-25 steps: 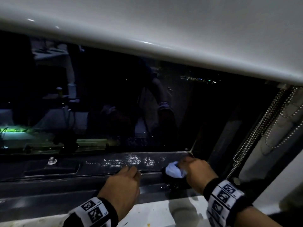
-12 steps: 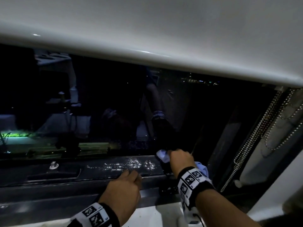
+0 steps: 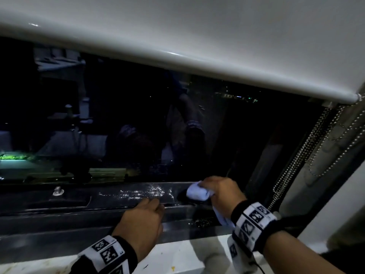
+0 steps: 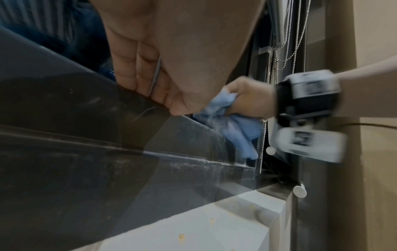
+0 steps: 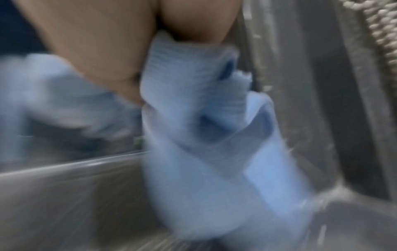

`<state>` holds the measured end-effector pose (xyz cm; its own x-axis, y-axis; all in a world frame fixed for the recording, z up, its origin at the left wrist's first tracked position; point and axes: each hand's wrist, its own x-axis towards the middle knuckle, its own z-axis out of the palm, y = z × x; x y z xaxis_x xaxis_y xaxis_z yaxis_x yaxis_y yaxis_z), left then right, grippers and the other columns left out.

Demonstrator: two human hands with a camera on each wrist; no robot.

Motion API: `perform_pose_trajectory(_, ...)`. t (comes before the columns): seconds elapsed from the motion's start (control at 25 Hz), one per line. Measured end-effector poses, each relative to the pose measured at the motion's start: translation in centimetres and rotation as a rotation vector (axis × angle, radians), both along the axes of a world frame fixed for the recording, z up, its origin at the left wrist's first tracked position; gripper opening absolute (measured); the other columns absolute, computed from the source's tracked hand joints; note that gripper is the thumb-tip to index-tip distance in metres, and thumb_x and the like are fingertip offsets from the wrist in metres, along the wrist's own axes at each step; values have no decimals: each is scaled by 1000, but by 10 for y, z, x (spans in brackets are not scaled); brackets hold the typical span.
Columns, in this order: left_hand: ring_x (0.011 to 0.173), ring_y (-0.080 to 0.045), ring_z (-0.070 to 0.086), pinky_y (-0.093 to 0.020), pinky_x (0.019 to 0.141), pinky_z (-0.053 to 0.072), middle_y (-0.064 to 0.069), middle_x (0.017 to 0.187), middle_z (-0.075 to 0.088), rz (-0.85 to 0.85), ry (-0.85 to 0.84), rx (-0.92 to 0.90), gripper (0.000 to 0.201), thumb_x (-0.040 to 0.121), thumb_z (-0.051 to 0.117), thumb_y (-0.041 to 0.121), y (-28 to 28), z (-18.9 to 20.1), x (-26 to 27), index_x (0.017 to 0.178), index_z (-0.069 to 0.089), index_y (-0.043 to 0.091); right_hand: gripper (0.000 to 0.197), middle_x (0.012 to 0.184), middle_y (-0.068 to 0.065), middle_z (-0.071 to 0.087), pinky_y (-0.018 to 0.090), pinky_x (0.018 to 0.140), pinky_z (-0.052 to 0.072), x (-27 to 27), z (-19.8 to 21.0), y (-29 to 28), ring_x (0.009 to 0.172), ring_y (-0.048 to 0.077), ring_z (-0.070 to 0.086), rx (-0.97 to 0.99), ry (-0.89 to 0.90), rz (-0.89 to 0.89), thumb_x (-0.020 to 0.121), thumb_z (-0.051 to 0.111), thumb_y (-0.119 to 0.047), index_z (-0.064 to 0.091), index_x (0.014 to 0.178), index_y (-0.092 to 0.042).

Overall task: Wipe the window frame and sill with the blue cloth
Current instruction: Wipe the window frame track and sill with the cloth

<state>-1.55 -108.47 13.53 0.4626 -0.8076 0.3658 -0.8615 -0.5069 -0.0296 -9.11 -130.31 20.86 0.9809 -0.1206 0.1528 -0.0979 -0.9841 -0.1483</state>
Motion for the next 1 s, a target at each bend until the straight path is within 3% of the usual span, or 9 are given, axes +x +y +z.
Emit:
perform_pose_trajectory(0.08, 62, -8, 56, -21, 37, 45, 13, 71, 57, -1, -3, 7, 37, 42, 81, 35, 1, 0, 0, 75, 69, 24, 30, 123, 2, 60, 23, 92, 42, 9, 8, -13, 113, 22, 57, -32, 89, -350, 87, 57, -25, 61, 117, -24)
perform_pose_trajectory(0.16, 62, -8, 56, -21, 38, 46, 13, 72, 57, -1, 3, -2, 37, 43, 81, 35, 1, 1, 0, 77, 69, 24, 31, 125, 5, 57, 29, 92, 44, 16, 3, -16, 114, 27, 56, -42, 145, -478, 92, 47, -31, 56, 121, -21)
perform_pose_trajectory(0.32, 62, -8, 56, -23, 36, 45, 13, 72, 56, 9, 17, 3, 37, 44, 81, 33, 2, 4, -2, 78, 69, 24, 39, 125, 4, 58, 24, 92, 43, 5, -29, 2, 113, 21, 58, -60, 88, -292, 86, 42, -29, 62, 119, -19)
perform_pose_trajectory(0.44, 61, -8, 55, -23, 35, 43, 13, 72, 57, 18, 31, 26, 36, 43, 81, 33, 3, 6, -2, 76, 69, 24, 35, 90, -3, 70, 18, 63, 52, -21, -38, 1, 76, 17, 70, -37, 19, -111, 62, 52, -27, 71, 92, -28)
perform_pose_trajectory(0.52, 61, -8, 55, -22, 34, 42, 13, 71, 57, 26, 41, 37, 37, 41, 82, 35, 4, 7, -2, 75, 70, 25, 34, 102, 0, 69, 22, 76, 52, -20, -32, -23, 90, 20, 68, -46, -9, -119, 68, 63, -13, 70, 99, -25)
perform_pose_trajectory(0.64, 61, -7, 55, -21, 35, 43, 14, 71, 57, -1, 56, 61, 38, 40, 82, 37, 2, 8, -3, 75, 69, 26, 34, 121, 4, 59, 28, 88, 44, -9, -37, -23, 110, 25, 56, -86, -70, -349, 85, 51, -7, 64, 114, -20)
perform_pose_trajectory(0.8, 60, -8, 56, -22, 36, 44, 13, 71, 59, 0, 76, 72, 38, 38, 82, 36, 2, 10, -1, 72, 69, 25, 34, 85, -2, 70, 18, 63, 51, -10, -60, 13, 74, 17, 68, 43, -153, 52, 56, 62, -11, 73, 86, -22)
perform_pose_trajectory(0.88, 69, -8, 56, -23, 44, 48, 13, 80, 60, 5, 81, 60, 37, 48, 79, 36, 3, 14, -3, 83, 69, 26, 42, 85, 0, 71, 21, 71, 52, -9, -50, -12, 76, 16, 68, 131, -180, 133, 48, 65, -3, 73, 86, -19)
perform_pose_trajectory(1.0, 98, -14, 51, -30, 72, 51, 8, 109, 55, 60, 128, 70, 38, 79, 59, 31, 5, 15, -1, 115, 57, 21, 43, 95, 0, 70, 22, 82, 50, -7, -46, -36, 89, 19, 68, 121, -150, -112, 56, 60, -8, 73, 94, -24)
